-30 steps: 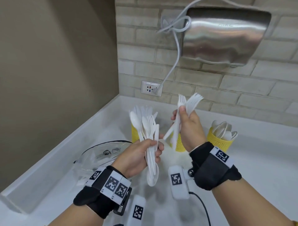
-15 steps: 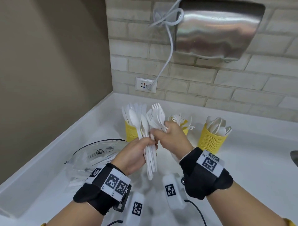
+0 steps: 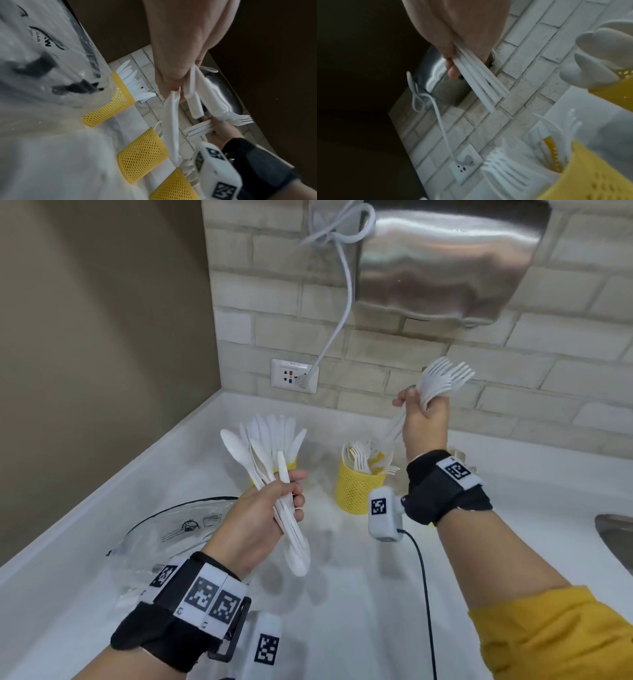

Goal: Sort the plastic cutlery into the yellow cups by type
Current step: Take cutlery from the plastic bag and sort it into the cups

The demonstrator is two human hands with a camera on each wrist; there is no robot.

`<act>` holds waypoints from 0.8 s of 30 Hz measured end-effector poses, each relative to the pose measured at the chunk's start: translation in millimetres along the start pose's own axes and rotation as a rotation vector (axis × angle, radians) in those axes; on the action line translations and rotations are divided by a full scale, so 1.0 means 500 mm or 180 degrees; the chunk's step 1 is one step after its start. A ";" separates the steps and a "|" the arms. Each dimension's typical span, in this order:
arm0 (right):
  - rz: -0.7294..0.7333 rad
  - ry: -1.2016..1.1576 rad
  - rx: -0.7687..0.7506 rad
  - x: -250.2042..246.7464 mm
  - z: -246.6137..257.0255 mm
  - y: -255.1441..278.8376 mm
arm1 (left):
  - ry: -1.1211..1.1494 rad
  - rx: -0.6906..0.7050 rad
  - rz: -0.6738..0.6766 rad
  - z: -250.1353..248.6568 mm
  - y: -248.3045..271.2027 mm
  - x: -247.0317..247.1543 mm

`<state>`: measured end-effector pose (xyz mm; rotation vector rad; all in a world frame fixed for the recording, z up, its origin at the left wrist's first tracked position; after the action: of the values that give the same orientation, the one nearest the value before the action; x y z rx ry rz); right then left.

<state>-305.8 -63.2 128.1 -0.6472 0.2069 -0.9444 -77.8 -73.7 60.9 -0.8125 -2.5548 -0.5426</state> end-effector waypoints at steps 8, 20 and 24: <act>0.0466 0.0267 0.0420 0.032 -0.116 0.021 | -0.0017 0.0039 0.0082 -0.009 -0.011 0.006; 0.0865 0.1084 -0.0238 0.042 -0.081 0.024 | 0.0239 -0.0162 0.0288 -0.004 -0.034 0.028; 0.1368 0.0534 -0.0524 0.035 0.002 0.079 | 0.0686 -0.0049 0.0194 -0.013 -0.041 0.028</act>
<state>-268.3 -60.3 107.3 -0.6411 0.5550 -0.5692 -99.4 -85.9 68.1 -0.7888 -2.3251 -0.5973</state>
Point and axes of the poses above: each hand's wrist, its own y-axis away from the middle knuckle, its own x-axis out of the palm, z = x × y, the point moved 2 cm from there along -y, towards the middle knuckle, and after that the axes turned 10 degrees about -x, right-handed, at the moved point
